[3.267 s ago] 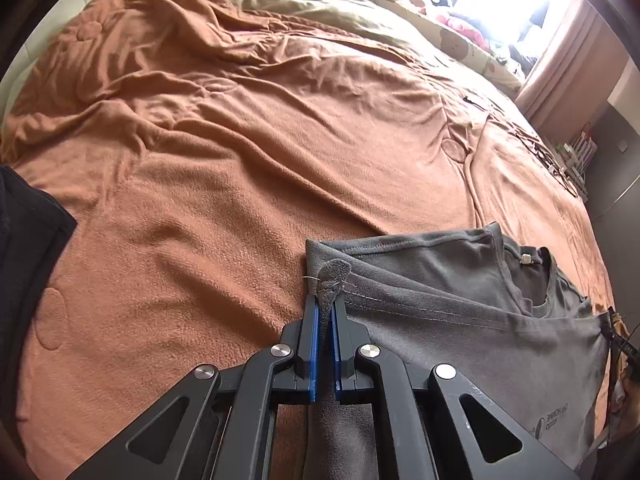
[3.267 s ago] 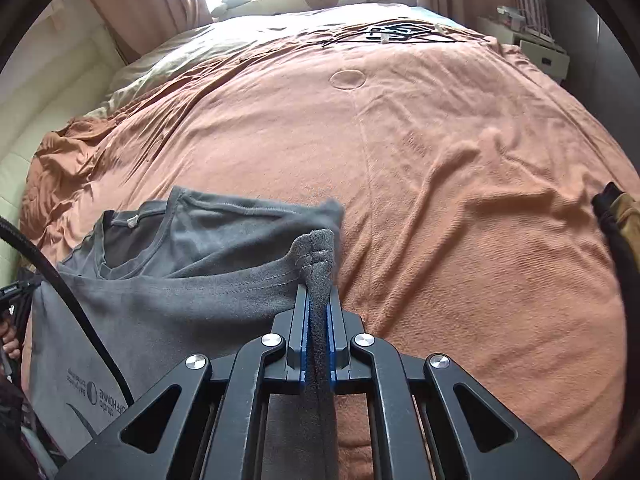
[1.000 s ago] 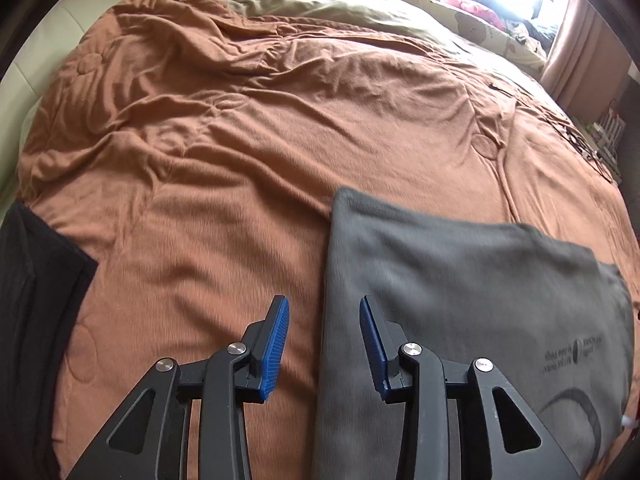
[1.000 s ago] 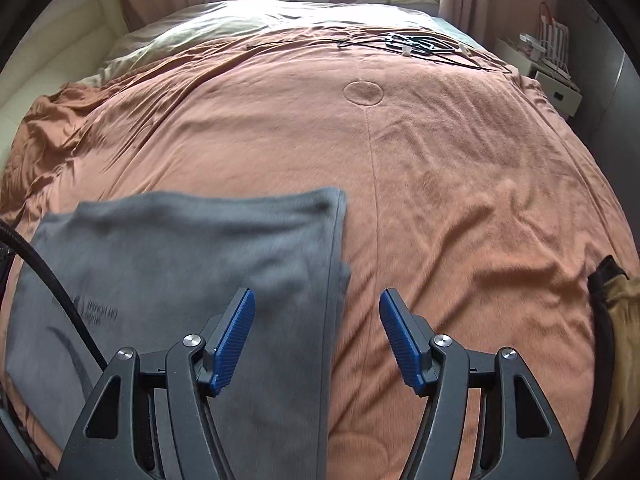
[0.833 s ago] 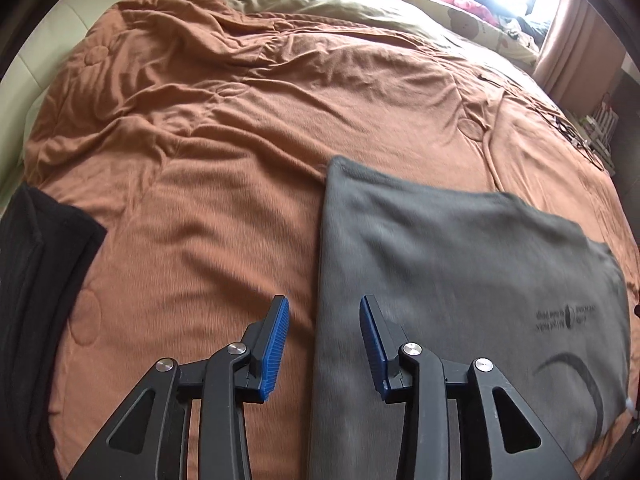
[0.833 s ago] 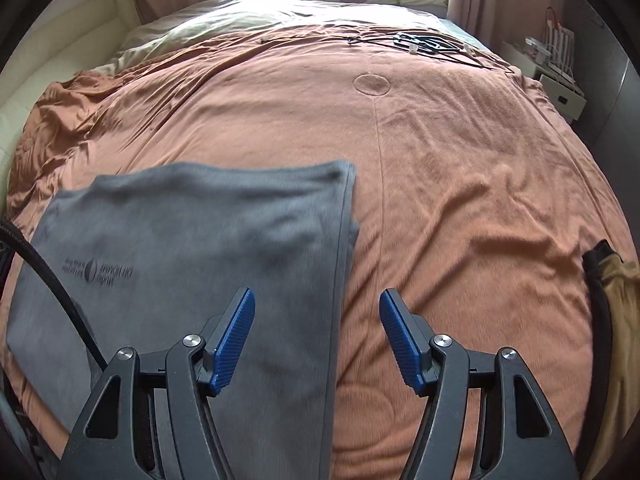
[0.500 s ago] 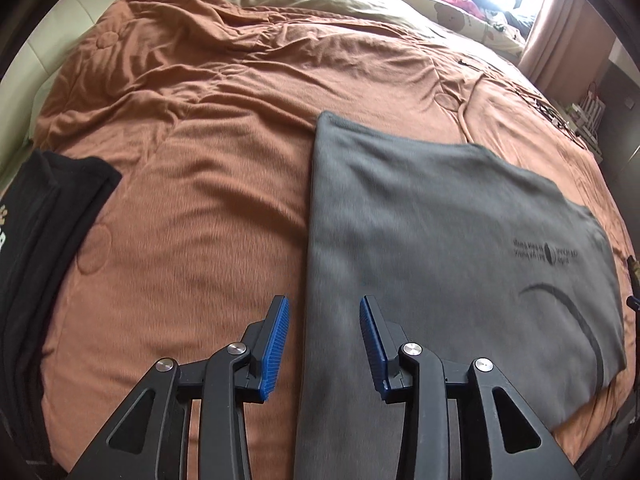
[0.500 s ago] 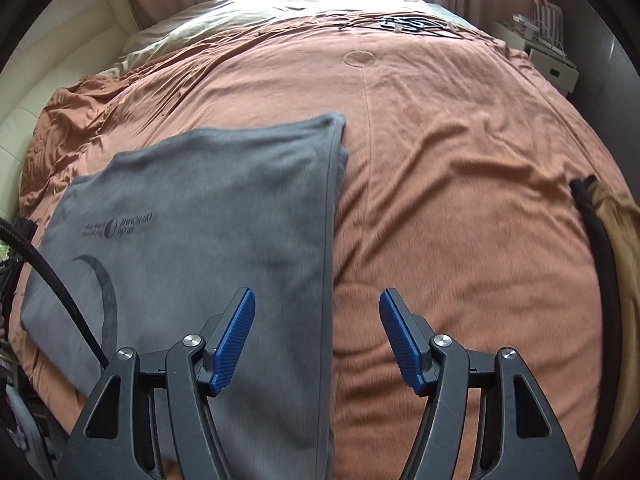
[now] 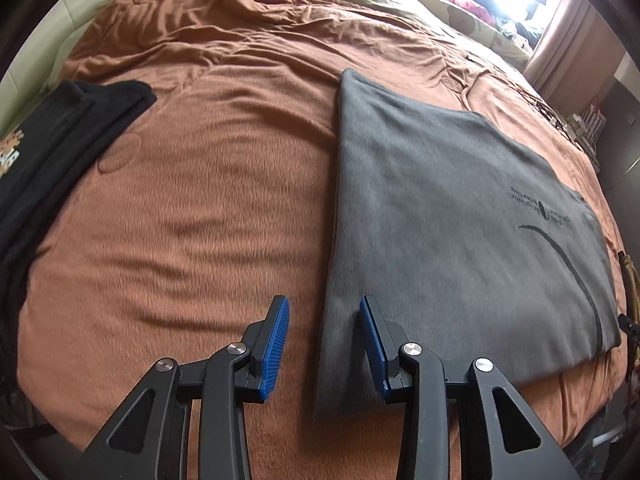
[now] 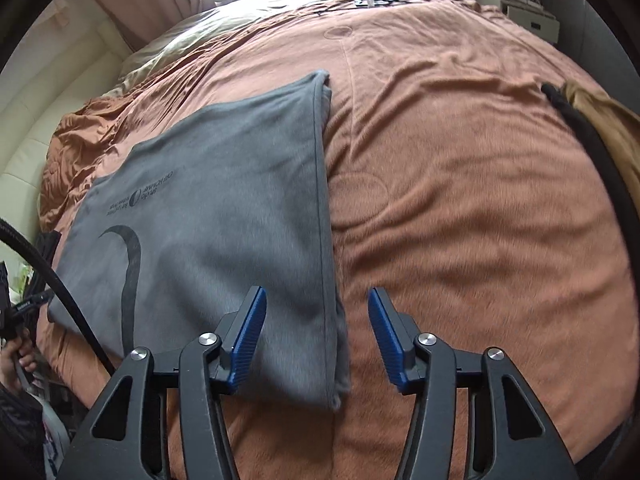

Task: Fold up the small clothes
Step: 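Move both grippers to the edge of the folded grey bundle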

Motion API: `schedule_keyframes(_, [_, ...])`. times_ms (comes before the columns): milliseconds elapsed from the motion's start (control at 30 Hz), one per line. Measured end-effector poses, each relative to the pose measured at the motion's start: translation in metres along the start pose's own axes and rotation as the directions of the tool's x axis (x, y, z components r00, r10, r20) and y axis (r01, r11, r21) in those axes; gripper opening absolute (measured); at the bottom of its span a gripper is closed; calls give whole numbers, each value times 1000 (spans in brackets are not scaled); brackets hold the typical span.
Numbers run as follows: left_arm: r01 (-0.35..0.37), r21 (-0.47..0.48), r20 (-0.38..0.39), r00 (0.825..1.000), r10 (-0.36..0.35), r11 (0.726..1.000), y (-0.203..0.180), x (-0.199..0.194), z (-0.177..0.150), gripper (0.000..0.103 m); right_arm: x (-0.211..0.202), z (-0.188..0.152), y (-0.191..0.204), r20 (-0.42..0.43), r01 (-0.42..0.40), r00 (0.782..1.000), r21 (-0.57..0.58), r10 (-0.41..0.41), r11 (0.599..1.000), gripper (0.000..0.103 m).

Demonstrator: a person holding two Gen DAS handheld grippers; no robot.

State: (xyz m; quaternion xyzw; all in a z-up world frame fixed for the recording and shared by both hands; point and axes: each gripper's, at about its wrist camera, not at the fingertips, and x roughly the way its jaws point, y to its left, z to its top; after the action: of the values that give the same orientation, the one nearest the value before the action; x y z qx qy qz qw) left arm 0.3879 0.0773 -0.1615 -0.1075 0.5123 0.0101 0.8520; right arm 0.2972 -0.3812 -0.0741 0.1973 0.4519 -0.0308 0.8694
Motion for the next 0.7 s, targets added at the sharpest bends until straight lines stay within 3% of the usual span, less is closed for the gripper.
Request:
schedule_keyframes(100, [2, -3, -2, 1000, -2, 1000, 4, -1, -10, 39, 4, -11, -3, -21, -11, 1000, 21, 11, 1000, 40])
schedule_keyframes(300, [-21, 23, -12, 1000, 21, 1000, 10, -4, -28, 39, 1, -24, -3, -20, 41, 999, 13, -41, 999, 23])
schedule_keyframes(467, [-103, 87, -11, 994, 105, 991, 7, -9, -33, 42, -8, -30, 5, -11, 148, 989, -56, -149, 987, 22])
schedule_keyframes(567, [-190, 98, 5, 982, 190, 977, 10, -20, -28, 42, -20, -33, 15, 4, 189, 982, -81, -189, 979, 22])
schedule_keyframes(700, [-101, 78, 80, 992, 94, 992, 9, -48, -20, 42, -44, -31, 32, 63, 182, 982, -104, -176, 978, 22])
